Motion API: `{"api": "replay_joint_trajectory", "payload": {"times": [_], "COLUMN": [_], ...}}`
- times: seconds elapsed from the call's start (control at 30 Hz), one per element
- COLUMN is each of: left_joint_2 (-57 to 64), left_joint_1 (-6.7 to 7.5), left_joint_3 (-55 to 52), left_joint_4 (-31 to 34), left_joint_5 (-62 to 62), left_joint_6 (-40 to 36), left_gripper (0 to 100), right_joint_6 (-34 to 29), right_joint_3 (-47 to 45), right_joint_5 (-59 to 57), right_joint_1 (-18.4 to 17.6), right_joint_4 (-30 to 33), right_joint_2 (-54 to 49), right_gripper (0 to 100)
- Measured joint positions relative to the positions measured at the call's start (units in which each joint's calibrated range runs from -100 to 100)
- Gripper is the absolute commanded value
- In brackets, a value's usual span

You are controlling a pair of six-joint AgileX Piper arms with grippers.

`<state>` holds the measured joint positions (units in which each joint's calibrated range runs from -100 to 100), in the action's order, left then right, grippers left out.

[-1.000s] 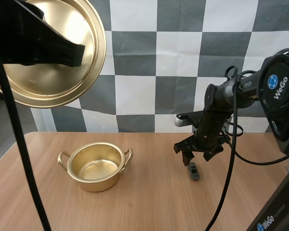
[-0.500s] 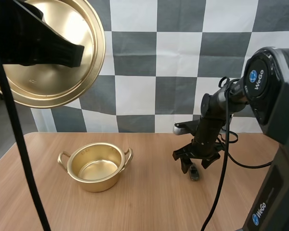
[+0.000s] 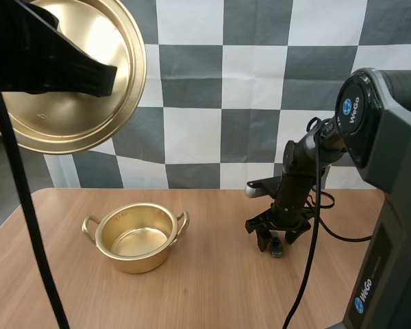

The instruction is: Open the pot, put the car inside, and close it

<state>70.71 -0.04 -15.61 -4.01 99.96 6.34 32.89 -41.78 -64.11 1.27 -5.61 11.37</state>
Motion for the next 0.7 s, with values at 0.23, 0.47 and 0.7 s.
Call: {"api": "replay_joint_trajectory", "payload": {"times": [0.23,0.47,0.7], "left_joint_2": [0.0,0.0,0.0], "left_joint_1": [0.00,0.00,0.00], "left_joint_3": [0.0,0.0,0.0], "left_joint_4": [0.0,0.0,0.0], "left_joint_5": [0.0,0.0,0.0], "left_joint_6": [0.0,0.0,0.0], "left_gripper": [0,0,0], "right_joint_6": [0.4,-0.2,1.7], "right_joint_3": [0.0,0.0,0.4], "right_joint_5": [0.7,0.7,0.1], "right_joint_1": [0.0,0.0,0.0], "right_joint_4": [-0.1,-0.1,-1.2], "right_joint_2": [0.0,0.0,-1.7], "right_gripper": [0,0,0]}}
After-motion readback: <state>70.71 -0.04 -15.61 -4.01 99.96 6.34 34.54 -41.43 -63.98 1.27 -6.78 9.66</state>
